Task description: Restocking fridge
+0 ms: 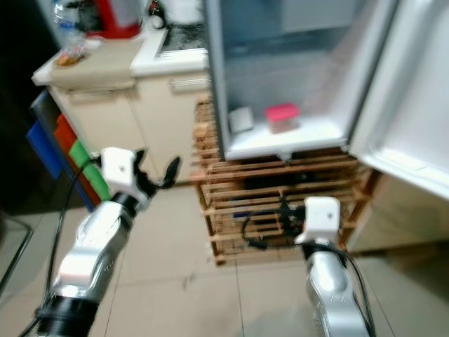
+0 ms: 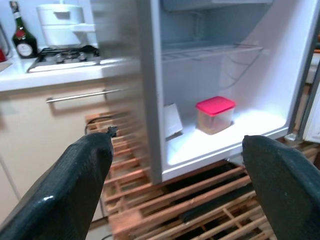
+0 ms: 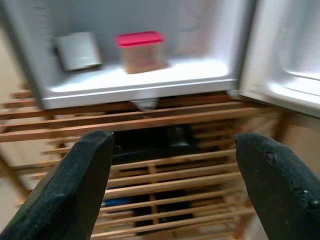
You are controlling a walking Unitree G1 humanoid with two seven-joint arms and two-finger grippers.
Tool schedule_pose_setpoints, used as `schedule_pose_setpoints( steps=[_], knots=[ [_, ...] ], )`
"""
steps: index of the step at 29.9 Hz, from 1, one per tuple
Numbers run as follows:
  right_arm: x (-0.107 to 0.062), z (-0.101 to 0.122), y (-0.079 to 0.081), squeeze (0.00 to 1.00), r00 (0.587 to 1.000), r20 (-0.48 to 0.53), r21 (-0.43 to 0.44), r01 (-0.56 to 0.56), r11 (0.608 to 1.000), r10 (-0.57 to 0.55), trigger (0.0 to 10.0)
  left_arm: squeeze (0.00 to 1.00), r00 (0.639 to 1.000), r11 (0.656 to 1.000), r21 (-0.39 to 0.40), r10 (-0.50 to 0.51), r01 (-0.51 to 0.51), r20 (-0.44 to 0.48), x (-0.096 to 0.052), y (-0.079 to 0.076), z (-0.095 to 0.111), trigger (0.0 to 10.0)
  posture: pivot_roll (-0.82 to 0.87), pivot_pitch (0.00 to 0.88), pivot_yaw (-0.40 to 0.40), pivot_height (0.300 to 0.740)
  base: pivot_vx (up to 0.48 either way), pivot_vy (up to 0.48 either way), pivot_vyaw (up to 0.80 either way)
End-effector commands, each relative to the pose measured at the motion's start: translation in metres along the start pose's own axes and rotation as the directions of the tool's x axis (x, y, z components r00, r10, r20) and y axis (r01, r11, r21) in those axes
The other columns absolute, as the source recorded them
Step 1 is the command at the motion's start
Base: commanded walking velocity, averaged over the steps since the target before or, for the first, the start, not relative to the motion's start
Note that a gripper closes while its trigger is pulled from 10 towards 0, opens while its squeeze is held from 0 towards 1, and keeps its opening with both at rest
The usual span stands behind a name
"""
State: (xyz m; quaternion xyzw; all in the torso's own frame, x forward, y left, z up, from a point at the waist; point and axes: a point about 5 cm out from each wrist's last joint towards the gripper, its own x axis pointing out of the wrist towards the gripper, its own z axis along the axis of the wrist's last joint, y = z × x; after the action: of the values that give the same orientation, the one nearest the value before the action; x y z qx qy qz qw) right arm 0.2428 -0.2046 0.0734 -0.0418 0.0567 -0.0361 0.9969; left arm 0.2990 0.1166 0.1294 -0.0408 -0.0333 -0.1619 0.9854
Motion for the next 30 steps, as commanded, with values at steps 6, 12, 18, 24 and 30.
schedule_pose_setpoints(
  steps=[6,12,18,24,30],
  knots=[
    [-0.003,0.004,0.009,0.0,0.999,0.021,-0.008,-0.035,0.999,0.035,10.0,0.0,0.997,0.998,0.0,0.063,-0.063,-0.039,-0.014,0.018,-0.01,10.0,-0.2,0.0,0.137,0.74,0.366,-0.307,0.0],
    [-0.008,-0.004,0.006,0.0,0.999,-0.003,-0.027,-0.051,0.998,0.051,10.0,0.0,0.999,0.999,-0.001,0.036,-0.036,-0.04,-0.013,0.014,-0.011,10.0,-0.21,0.0,0.141,0.74,0.371,-0.299,0.0],
    [-0.019,-0.018,-0.003,0.0,0.998,-0.052,-0.05,-0.039,0.998,0.036,10.0,0.0,0.994,0.998,0.024,0.058,-0.056,-0.094,-0.01,0.021,-0.02,10.0,-0.22,0.0,0.148,0.74,0.067,0.0,0.0],
    [-0.012,-0.007,0.002,0.0,1.0,-0.009,-0.033,-0.027,0.999,0.027,10.0,0.0,0.997,0.999,0.021,0.032,-0.03,-0.072,-0.006,0.014,-0.014,10.0,-0.22,0.0,0.154,0.74,0.0,0.0,0.0],
    [-0.009,-0.003,0.005,0.0,0.999,0.004,-0.034,-0.043,0.998,0.043,10.0,0.0,0.998,0.998,0.049,0.038,-0.036,-0.048,-0.002,0.015,-0.009,10.0,-0.22,0.0,0.146,0.74,0.0,0.0,0.0]
  ],
)
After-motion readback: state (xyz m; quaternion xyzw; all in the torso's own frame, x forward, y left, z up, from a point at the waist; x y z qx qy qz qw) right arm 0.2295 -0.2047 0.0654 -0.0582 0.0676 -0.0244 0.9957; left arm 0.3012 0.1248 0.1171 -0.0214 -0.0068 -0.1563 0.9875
